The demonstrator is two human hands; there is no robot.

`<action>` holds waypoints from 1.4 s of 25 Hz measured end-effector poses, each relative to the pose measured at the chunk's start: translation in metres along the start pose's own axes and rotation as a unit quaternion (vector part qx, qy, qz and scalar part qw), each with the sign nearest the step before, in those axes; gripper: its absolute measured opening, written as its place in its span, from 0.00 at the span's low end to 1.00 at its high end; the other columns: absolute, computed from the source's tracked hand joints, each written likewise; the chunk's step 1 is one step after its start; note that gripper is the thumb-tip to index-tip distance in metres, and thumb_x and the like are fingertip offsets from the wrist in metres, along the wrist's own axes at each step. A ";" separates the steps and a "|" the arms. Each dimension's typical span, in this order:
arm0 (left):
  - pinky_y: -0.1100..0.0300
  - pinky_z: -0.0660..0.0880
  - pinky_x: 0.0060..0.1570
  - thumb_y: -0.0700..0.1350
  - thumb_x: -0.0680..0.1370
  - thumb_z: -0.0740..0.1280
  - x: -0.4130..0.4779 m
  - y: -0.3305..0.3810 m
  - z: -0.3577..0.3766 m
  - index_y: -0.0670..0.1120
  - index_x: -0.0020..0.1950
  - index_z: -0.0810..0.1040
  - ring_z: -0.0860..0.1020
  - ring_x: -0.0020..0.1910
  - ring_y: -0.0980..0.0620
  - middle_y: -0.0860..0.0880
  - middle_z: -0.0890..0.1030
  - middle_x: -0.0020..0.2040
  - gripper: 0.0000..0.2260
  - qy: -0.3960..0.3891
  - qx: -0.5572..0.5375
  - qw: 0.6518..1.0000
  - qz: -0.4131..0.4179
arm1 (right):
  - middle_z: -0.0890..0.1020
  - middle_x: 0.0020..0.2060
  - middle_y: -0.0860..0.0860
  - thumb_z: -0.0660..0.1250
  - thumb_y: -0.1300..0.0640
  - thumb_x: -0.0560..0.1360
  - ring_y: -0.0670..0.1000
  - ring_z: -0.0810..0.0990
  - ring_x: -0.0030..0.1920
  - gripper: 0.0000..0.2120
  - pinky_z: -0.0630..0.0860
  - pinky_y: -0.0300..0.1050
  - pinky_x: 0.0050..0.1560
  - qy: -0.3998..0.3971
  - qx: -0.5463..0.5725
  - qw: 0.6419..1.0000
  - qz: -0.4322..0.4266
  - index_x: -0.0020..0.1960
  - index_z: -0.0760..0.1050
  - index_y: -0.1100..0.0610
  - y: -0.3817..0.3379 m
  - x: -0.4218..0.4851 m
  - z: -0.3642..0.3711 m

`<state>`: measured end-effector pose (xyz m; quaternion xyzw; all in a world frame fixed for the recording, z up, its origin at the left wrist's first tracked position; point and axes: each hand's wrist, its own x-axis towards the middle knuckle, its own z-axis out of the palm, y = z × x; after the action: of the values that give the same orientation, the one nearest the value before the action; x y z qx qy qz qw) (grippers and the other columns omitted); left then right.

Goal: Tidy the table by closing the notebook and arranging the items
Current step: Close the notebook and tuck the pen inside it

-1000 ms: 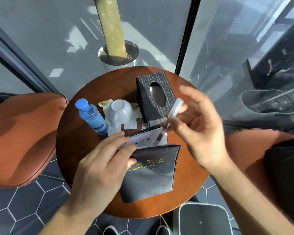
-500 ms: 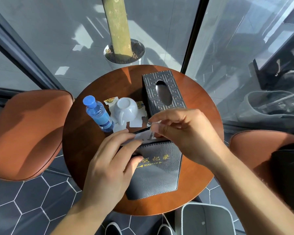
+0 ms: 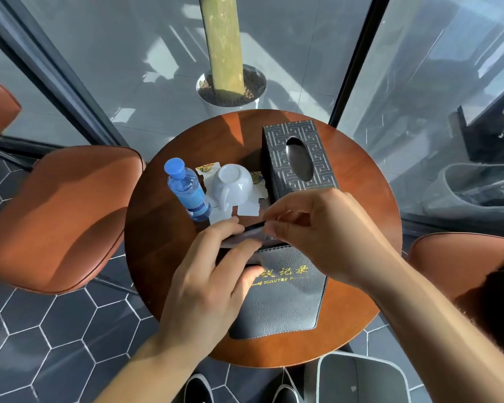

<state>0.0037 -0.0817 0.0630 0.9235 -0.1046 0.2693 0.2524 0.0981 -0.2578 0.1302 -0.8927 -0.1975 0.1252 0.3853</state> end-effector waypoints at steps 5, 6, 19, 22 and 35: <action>0.64 0.72 0.63 0.41 0.70 0.77 0.001 0.004 -0.002 0.45 0.65 0.77 0.76 0.63 0.53 0.47 0.78 0.62 0.24 0.005 -0.081 0.990 -0.111 | 0.87 0.41 0.40 0.70 0.52 0.78 0.43 0.84 0.42 0.07 0.80 0.48 0.47 -0.034 -0.020 0.999 -0.015 0.52 0.85 0.44 -0.004 0.004 -0.001; 0.66 0.70 0.64 0.40 0.69 0.77 0.002 0.004 -0.002 0.46 0.66 0.76 0.75 0.64 0.55 0.48 0.78 0.62 0.26 0.007 -0.092 0.987 -0.132 | 0.87 0.42 0.40 0.69 0.52 0.78 0.43 0.84 0.43 0.08 0.80 0.48 0.48 -0.034 -0.021 0.999 -0.012 0.53 0.85 0.44 -0.004 0.005 -0.002; 0.63 0.70 0.66 0.38 0.70 0.75 0.007 -0.002 0.001 0.43 0.65 0.77 0.76 0.63 0.54 0.49 0.79 0.62 0.23 -0.007 -0.088 0.992 -0.094 | 0.85 0.49 0.37 0.74 0.51 0.72 0.39 0.83 0.50 0.15 0.80 0.47 0.53 -0.109 -0.053 0.992 -0.047 0.59 0.80 0.42 -0.013 0.004 -0.003; 0.63 0.70 0.66 0.37 0.69 0.76 0.007 -0.004 0.001 0.41 0.63 0.78 0.76 0.62 0.55 0.49 0.79 0.61 0.22 -0.015 -0.078 0.992 -0.093 | 0.85 0.52 0.36 0.73 0.56 0.73 0.39 0.82 0.53 0.18 0.78 0.46 0.56 -0.135 -0.058 0.988 -0.042 0.60 0.80 0.42 -0.011 0.007 -0.004; 0.68 0.69 0.63 0.36 0.67 0.78 0.010 -0.002 0.005 0.43 0.64 0.78 0.77 0.60 0.54 0.47 0.80 0.59 0.26 -0.002 -0.106 0.984 -0.141 | 0.84 0.48 0.41 0.73 0.52 0.72 0.47 0.80 0.48 0.14 0.76 0.46 0.49 -0.136 -0.115 0.983 -0.034 0.55 0.75 0.41 -0.012 0.015 0.001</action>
<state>0.0152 -0.0828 0.0640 0.8975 -0.0024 0.2162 0.3844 0.1079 -0.2427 0.1370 -0.8982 -0.2916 0.2092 0.2539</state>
